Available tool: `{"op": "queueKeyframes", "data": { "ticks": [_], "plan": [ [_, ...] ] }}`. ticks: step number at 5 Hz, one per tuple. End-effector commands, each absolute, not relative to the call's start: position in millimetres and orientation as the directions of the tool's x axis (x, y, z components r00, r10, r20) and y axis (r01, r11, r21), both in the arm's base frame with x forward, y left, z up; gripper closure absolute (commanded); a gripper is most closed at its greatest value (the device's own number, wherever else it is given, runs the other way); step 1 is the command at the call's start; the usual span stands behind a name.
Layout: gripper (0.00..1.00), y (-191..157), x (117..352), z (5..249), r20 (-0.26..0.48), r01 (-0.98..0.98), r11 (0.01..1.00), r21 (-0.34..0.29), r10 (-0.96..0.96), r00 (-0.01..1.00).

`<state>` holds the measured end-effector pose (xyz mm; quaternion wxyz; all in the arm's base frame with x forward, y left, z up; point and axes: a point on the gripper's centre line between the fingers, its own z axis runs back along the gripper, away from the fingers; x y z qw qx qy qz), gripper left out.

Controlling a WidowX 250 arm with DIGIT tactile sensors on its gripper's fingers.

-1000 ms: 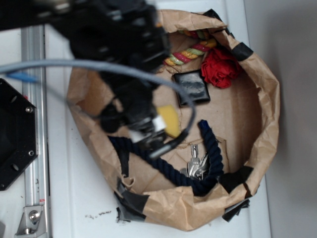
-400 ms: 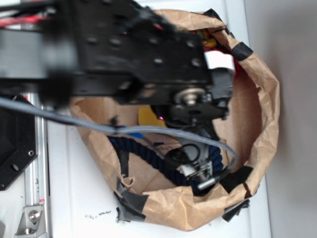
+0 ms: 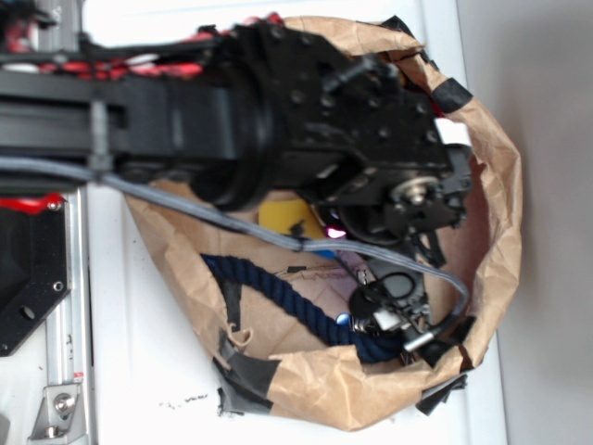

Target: Grab the blue rope.

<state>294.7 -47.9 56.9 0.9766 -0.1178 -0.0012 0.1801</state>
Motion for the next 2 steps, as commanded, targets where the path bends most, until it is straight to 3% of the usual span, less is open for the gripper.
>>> {"op": "queueKeyframes", "data": {
  "ticks": [1,2],
  "plan": [
    [0.00,-94,320,70,0.003,-0.333,0.864,-0.378,0.361,0.933],
    [0.00,-107,322,64,-0.007,-0.323,0.859,-0.398,0.349,0.937]
  ]
}}
